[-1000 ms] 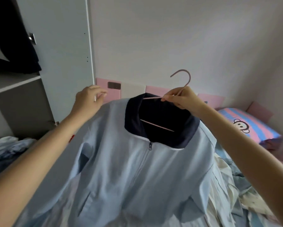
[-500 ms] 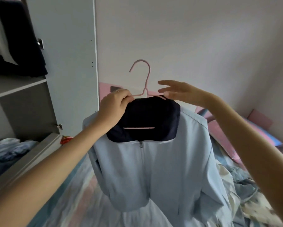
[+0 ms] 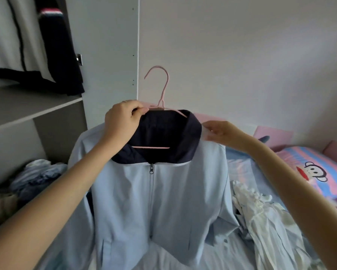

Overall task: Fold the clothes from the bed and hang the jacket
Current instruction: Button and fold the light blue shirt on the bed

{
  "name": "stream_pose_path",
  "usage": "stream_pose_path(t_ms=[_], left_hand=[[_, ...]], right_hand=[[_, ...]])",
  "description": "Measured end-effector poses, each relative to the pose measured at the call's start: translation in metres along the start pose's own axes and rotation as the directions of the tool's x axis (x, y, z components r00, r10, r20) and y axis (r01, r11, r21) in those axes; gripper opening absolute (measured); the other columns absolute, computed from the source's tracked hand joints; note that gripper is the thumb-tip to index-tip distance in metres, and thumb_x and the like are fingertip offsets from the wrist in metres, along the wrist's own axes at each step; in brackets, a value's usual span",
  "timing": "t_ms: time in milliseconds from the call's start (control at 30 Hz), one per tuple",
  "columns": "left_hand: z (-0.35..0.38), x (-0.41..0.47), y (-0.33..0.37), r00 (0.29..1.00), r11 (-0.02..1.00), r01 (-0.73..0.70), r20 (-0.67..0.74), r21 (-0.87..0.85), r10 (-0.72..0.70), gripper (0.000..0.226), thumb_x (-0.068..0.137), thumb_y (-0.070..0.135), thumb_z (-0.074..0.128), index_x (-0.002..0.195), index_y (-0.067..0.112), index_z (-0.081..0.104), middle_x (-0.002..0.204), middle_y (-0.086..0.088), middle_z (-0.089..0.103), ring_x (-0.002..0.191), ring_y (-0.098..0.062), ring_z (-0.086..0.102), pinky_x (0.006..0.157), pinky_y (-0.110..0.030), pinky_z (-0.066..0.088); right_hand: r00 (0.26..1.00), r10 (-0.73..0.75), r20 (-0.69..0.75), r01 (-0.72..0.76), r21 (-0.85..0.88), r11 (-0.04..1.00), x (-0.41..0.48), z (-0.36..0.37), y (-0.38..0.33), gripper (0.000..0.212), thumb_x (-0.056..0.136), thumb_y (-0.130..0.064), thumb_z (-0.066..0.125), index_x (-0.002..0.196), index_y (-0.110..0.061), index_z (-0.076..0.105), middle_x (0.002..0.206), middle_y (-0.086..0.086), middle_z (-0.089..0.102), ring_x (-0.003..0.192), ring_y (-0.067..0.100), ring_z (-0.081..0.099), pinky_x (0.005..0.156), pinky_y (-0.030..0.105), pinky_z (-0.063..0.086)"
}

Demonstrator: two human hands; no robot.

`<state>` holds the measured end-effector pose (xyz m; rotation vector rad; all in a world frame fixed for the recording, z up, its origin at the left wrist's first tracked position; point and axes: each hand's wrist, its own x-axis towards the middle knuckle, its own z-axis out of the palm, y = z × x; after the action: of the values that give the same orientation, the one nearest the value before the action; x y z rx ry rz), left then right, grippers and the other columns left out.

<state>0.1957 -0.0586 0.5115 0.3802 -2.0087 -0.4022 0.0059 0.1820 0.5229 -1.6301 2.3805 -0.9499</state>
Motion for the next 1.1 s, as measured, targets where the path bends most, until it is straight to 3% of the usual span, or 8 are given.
stream_pose_path(t_ms=[67,133,300,467,634,767,900,1100], left_hand=[[-0.016,0.014,-0.025,0.999,0.998,0.049,-0.014,0.040,-0.048,0.019,0.088,0.030,0.064,0.082,0.014,0.072,0.081,0.001,0.067,0.071,-0.021,0.057,0.061,-0.031,0.040],[-0.019,0.025,-0.042,0.998,0.997,0.067,-0.005,0.033,-0.067,0.017,0.086,0.030,0.066,0.084,0.015,0.074,0.088,0.005,0.067,0.075,-0.016,0.056,0.063,-0.027,0.035],[-0.020,0.042,-0.068,0.996,0.996,0.087,0.018,0.007,-0.087,0.013,0.084,0.025,0.070,0.085,0.013,0.076,0.091,0.005,0.069,0.080,-0.015,0.061,0.066,-0.025,0.037],[-0.026,0.055,-0.079,0.999,0.999,0.040,0.027,0.019,-0.041,0.012,0.082,0.027,0.071,0.084,0.016,0.076,0.094,0.012,0.068,0.079,-0.006,0.059,0.066,-0.023,0.036],[-0.023,0.080,-0.100,1.000,0.999,0.016,0.009,-0.042,-0.016,0.009,0.080,0.022,0.073,0.082,0.014,0.077,0.088,0.017,0.064,0.081,-0.012,0.064,0.074,-0.030,0.049],[-0.017,0.089,-0.136,1.000,0.997,0.011,-0.023,-0.072,-0.013,0.009,0.079,0.018,0.073,0.085,0.011,0.077,0.086,0.015,0.064,0.082,-0.012,0.064,0.078,-0.034,0.051],[-0.024,0.102,-0.180,0.998,0.989,0.036,-0.053,-0.142,-0.043,0.031,0.085,0.015,0.063,0.117,0.017,0.062,0.110,0.003,0.064,0.098,-0.009,0.059,0.095,-0.021,0.044],[-0.009,0.135,-0.296,0.873,0.870,0.481,0.035,0.108,-0.487,0.037,0.093,0.002,0.051,0.129,0.008,0.051,0.129,-0.006,0.049,0.121,-0.016,0.045,0.096,-0.020,0.030]], right_hand=[[0.997,0.056,-0.059,-0.060,-0.080,0.995,0.014,0.011,0.012,0.025,0.091,-0.014,0.063,0.068,-0.010,0.053,0.065,0.001,0.041,0.061,0.006,0.032,0.065,0.031,0.030],[0.987,0.108,-0.117,-0.119,-0.094,0.988,0.026,0.021,0.017,0.033,0.090,-0.015,0.065,0.068,0.006,0.052,0.062,0.008,0.039,0.061,0.010,0.030,0.063,0.031,0.027],[0.981,0.164,-0.105,-0.188,-0.284,0.940,0.063,0.045,-0.002,0.027,0.093,-0.034,0.057,0.114,-0.018,0.064,0.107,-0.001,0.068,0.097,0.019,0.063,0.090,0.033,0.047],[0.970,-0.220,-0.104,0.205,-0.141,0.969,0.117,0.074,-0.077,0.053,0.091,-0.039,0.059,0.139,-0.026,0.041,0.127,-0.008,0.053,0.115,0.008,0.047,0.097,0.025,0.037],[0.917,-0.266,-0.299,0.271,-0.027,0.962,0.187,0.094,-0.116,0.010,0.094,-0.021,0.056,0.092,-0.012,0.059,0.087,0.007,0.062,0.077,0.019,0.056,0.074,0.032,0.045],[0.953,-0.287,-0.100,0.290,0.016,0.957,0.237,0.100,-0.116,0.020,0.096,-0.019,0.053,0.077,-0.018,0.060,0.065,0.003,0.059,0.060,0.016,0.051,0.064,0.027,0.041],[0.920,-0.302,-0.251,0.334,0.096,0.938,0.297,0.125,-0.095,0.025,0.094,-0.016,0.054,0.071,-0.012,0.062,0.061,0.001,0.054,0.061,0.020,0.049,0.065,0.032,0.039],[0.924,-0.218,-0.315,0.288,0.196,0.937,0.426,0.130,-0.044,0.033,0.090,-0.023,0.055,0.058,-0.017,0.056,0.053,0.000,0.050,0.054,0.016,0.044,0.058,0.032,0.034]])
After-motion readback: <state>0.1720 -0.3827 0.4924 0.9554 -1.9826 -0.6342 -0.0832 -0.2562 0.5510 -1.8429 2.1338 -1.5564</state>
